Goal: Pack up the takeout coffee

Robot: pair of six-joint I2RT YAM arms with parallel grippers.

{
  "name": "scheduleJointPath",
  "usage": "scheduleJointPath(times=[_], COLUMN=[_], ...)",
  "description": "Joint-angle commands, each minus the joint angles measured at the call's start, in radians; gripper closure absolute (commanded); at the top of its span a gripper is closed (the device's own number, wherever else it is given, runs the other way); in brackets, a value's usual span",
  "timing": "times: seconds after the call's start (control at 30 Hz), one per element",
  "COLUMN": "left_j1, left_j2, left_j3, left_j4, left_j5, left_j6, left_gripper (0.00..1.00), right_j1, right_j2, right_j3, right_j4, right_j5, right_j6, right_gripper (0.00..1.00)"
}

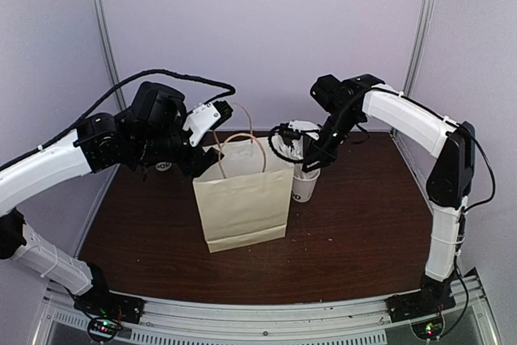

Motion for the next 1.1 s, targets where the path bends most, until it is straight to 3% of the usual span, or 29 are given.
scheduleJointPath(times=[0.0, 0.27, 0.43, 0.47, 0.57, 0.7, 0.87, 1.07], left_j1=[0.008, 0.010, 0.010, 0.010, 0.010, 0.010, 0.010, 0.010], left_j2=[-0.021, -0.048, -0.067, -0.069, -0.076, -0.086, -0.100, -0.112], left_j3=[0.017, 0.014, 0.011, 0.010, 0.009, 0.008, -0.001, 0.003], left_j4=[0.017, 0.012, 0.012, 0.011, 0.007, -0.001, 0.004, -0.011], left_j5=[0.003, -0.013, -0.029, -0.031, -0.039, -0.054, -0.075, -0.080], left_j6=[-0.012, -0.014, -0.014, -0.013, -0.014, -0.014, -0.019, -0.031], left_gripper=[0.36, 0.36, 0.36, 0.36, 0.36, 0.36, 0.35, 0.35], right_j1=[0.005, 0.004, 0.006, 0.007, 0.029, 0.092, 0.164, 0.178], right_j2=[-0.026, -0.049, -0.107, -0.119, -0.167, -0.222, -0.207, -0.148], right_j3=[0.006, 0.003, -0.013, -0.021, -0.046, -0.089, -0.104, -0.056], right_j4=[0.014, 0.029, 0.027, 0.027, 0.019, 0.036, 0.072, 0.099], right_j5=[-0.021, 0.003, 0.053, 0.054, 0.063, 0.131, 0.259, 0.383], right_j6=[0.007, 0.026, 0.028, 0.027, 0.021, 0.011, 0.021, 0.081], right_gripper=[0.76, 0.96, 1.00, 0.99, 0.74, 0.58, 0.55, 0.59])
